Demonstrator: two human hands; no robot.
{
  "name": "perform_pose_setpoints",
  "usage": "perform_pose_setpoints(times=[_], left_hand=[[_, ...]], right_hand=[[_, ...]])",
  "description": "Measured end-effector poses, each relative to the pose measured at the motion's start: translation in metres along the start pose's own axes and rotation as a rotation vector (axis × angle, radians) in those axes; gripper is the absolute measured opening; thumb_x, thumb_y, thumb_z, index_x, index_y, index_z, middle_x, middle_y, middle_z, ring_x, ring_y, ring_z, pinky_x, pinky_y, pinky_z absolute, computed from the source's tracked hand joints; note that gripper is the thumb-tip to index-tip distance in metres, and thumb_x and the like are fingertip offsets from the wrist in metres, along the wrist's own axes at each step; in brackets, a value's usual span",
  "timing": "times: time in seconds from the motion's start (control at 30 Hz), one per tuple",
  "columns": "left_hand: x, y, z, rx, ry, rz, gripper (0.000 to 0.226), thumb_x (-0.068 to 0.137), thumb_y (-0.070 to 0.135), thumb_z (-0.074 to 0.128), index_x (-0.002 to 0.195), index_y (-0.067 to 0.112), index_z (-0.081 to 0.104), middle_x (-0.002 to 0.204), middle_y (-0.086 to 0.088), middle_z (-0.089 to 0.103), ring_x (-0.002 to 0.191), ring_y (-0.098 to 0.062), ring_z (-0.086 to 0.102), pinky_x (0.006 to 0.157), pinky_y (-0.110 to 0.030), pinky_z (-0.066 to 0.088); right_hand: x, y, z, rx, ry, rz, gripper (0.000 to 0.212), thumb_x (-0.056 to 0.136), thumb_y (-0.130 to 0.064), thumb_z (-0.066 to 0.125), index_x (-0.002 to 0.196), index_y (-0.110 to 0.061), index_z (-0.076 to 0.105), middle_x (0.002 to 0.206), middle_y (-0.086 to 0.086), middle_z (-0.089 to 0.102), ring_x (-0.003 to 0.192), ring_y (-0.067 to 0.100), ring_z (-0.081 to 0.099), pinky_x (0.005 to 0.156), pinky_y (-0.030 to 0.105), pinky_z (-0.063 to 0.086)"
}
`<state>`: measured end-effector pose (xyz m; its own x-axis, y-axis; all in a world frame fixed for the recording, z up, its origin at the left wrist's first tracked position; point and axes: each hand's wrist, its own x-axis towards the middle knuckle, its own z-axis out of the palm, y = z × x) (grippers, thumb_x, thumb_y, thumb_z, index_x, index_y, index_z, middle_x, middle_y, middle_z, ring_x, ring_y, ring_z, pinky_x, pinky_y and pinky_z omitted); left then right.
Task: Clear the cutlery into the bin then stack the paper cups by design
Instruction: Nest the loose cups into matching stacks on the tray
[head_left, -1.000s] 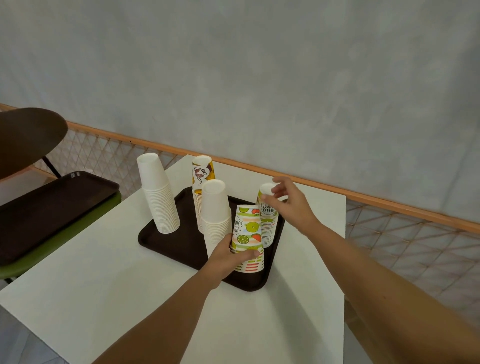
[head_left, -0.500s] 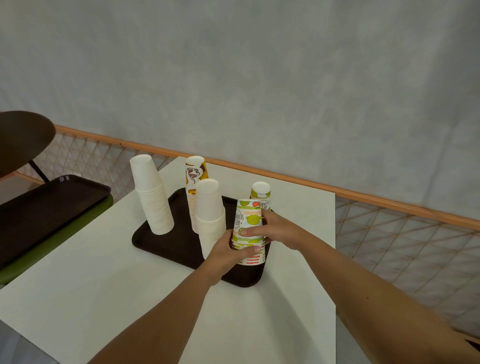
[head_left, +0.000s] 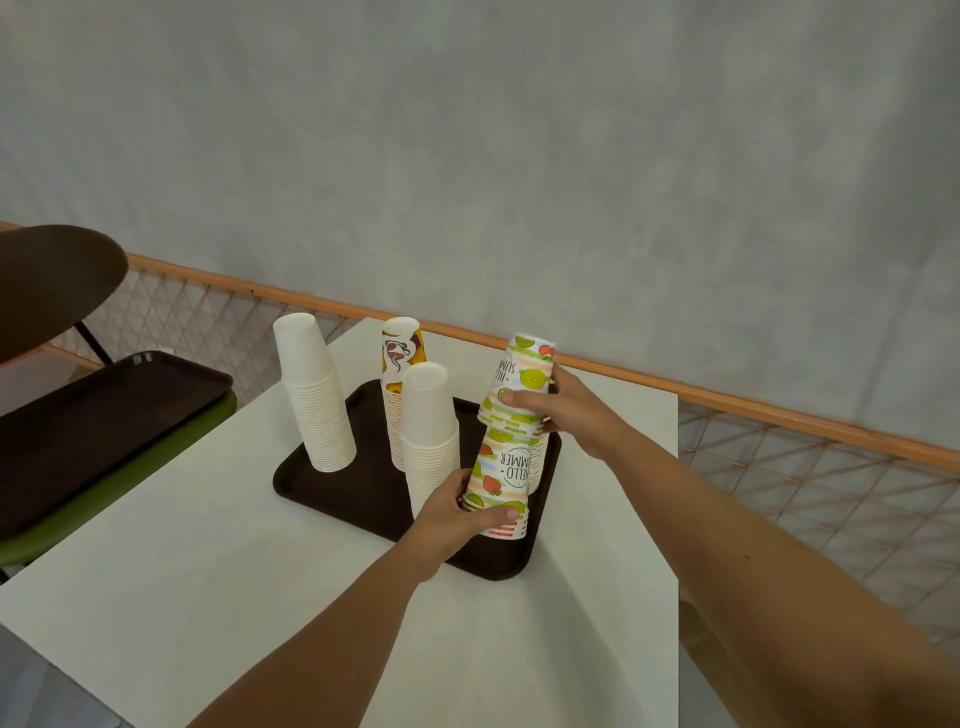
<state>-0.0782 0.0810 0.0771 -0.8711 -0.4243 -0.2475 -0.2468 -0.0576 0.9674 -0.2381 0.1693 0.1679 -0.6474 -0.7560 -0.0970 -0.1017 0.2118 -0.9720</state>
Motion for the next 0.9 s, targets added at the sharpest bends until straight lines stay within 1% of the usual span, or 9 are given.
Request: perform_pose_setpoints(times=[0.1, 0.17, 0.27, 0.33, 0.4, 0.5, 0.63, 0.73, 0.9], left_hand=[[0.0, 0.0, -0.002, -0.007, 0.011, -0.004, 0.06, 0.073, 0.019, 0.078, 0.125, 0.023, 0.048, 0.119, 0.003, 0.062, 0.11, -0.014, 0.059, 0.092, -0.027, 0.048], [0.001, -0.001, -0.003, -0.019, 0.016, -0.005, 0.058, 0.074, 0.019, 0.077, 0.124, 0.023, 0.048, 0.118, 0.003, 0.063, 0.109, -0.013, 0.06, 0.089, -0.025, 0.048], [0.001, -0.001, -0.004, -0.028, 0.029, -0.009, 0.056, 0.074, 0.019, 0.077, 0.122, 0.025, 0.048, 0.115, 0.005, 0.063, 0.106, -0.01, 0.06, 0.081, -0.019, 0.049], [0.002, -0.001, -0.005, -0.033, 0.038, -0.011, 0.055, 0.074, 0.019, 0.077, 0.121, 0.025, 0.048, 0.116, 0.005, 0.063, 0.106, -0.01, 0.06, 0.081, -0.019, 0.049], [0.003, -0.001, -0.005, -0.048, 0.047, -0.014, 0.054, 0.074, 0.019, 0.077, 0.121, 0.024, 0.049, 0.116, 0.004, 0.063, 0.107, -0.011, 0.06, 0.081, -0.018, 0.049], [0.004, -0.001, -0.005, -0.071, 0.052, -0.018, 0.052, 0.075, 0.018, 0.076, 0.12, 0.024, 0.05, 0.116, 0.004, 0.064, 0.107, -0.011, 0.061, 0.079, -0.017, 0.049], [0.008, -0.002, -0.006, -0.079, 0.065, -0.025, 0.054, 0.074, 0.02, 0.077, 0.122, 0.022, 0.051, 0.118, 0.002, 0.064, 0.11, -0.013, 0.061, 0.089, -0.025, 0.048], [0.009, -0.002, -0.006, -0.087, 0.074, -0.032, 0.051, 0.075, 0.019, 0.076, 0.12, 0.024, 0.051, 0.117, 0.003, 0.064, 0.11, -0.013, 0.06, 0.091, -0.026, 0.047], [0.012, 0.0, -0.004, -0.084, 0.066, -0.025, 0.056, 0.076, 0.022, 0.075, 0.126, 0.021, 0.051, 0.12, 0.002, 0.064, 0.112, -0.014, 0.06, 0.095, -0.03, 0.047]], right_hand=[[0.011, -0.013, -0.01, 0.108, 0.113, -0.057, 0.054, 0.075, -0.024, 0.076, 0.123, -0.016, 0.052, 0.115, 0.001, 0.066, 0.101, 0.017, 0.065, 0.085, 0.036, 0.053], [0.018, -0.019, -0.016, 0.166, 0.194, -0.09, 0.058, 0.075, -0.023, 0.077, 0.125, -0.015, 0.05, 0.117, 0.002, 0.065, 0.103, 0.018, 0.065, 0.087, 0.038, 0.054], [0.026, -0.022, -0.022, 0.177, 0.316, -0.133, 0.059, 0.074, -0.021, 0.078, 0.124, -0.014, 0.048, 0.117, 0.002, 0.063, 0.103, 0.019, 0.063, 0.087, 0.038, 0.054], [0.029, -0.02, -0.023, 0.148, 0.361, -0.164, 0.059, 0.075, -0.019, 0.078, 0.123, -0.014, 0.045, 0.117, 0.002, 0.061, 0.104, 0.019, 0.061, 0.085, 0.035, 0.053], [0.033, -0.015, -0.022, 0.099, 0.363, -0.174, 0.06, 0.074, -0.016, 0.078, 0.123, -0.013, 0.044, 0.117, 0.004, 0.059, 0.104, 0.019, 0.061, 0.083, 0.034, 0.052], [0.039, -0.004, -0.017, 0.035, 0.344, -0.177, 0.064, 0.072, -0.014, 0.079, 0.125, -0.012, 0.043, 0.119, 0.005, 0.06, 0.103, 0.018, 0.06, 0.088, 0.035, 0.052], [0.046, 0.011, -0.011, -0.052, 0.321, -0.15, 0.067, 0.071, -0.015, 0.08, 0.126, -0.012, 0.042, 0.121, 0.006, 0.059, 0.105, 0.02, 0.059, 0.09, 0.037, 0.05], [0.046, 0.02, -0.009, -0.1, 0.27, -0.085, 0.067, 0.074, -0.015, 0.078, 0.129, -0.012, 0.04, 0.123, 0.007, 0.058, 0.11, 0.023, 0.058, 0.092, 0.037, 0.049], [0.04, 0.028, -0.009, -0.193, 0.226, -0.032, 0.064, 0.078, -0.026, 0.075, 0.13, -0.016, 0.038, 0.124, 0.008, 0.054, 0.101, 0.018, 0.052, 0.084, 0.031, 0.046]])
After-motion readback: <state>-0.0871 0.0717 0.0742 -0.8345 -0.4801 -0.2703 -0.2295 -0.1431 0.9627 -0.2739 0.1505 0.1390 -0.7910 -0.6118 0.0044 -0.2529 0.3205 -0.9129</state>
